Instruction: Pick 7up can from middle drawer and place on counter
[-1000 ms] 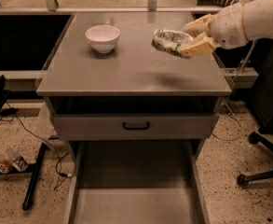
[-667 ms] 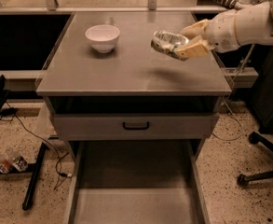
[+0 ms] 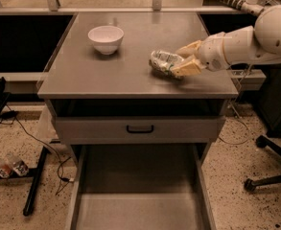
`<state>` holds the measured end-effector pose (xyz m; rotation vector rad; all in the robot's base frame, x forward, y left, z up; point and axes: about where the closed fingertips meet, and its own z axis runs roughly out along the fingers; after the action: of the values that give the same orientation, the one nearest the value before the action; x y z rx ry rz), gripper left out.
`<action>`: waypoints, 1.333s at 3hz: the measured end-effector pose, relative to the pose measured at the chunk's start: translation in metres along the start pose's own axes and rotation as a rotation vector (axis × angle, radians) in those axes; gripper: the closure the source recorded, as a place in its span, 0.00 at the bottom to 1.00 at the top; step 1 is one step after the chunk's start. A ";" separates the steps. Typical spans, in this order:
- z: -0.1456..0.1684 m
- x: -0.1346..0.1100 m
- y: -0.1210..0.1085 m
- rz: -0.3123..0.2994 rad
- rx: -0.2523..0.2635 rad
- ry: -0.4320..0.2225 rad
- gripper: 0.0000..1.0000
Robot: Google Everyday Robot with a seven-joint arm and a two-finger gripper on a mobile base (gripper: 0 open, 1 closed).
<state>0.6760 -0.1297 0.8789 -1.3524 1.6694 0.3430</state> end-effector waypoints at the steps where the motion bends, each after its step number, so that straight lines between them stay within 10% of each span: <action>1: 0.001 0.001 0.001 0.001 -0.002 0.001 0.81; 4: 0.001 0.001 0.001 0.001 -0.002 0.001 0.11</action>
Offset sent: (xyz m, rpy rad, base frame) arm -0.0002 0.0008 -0.0015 -0.0002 0.0020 0.0006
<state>0.6758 -0.1288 0.8773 -1.3533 1.6707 0.3449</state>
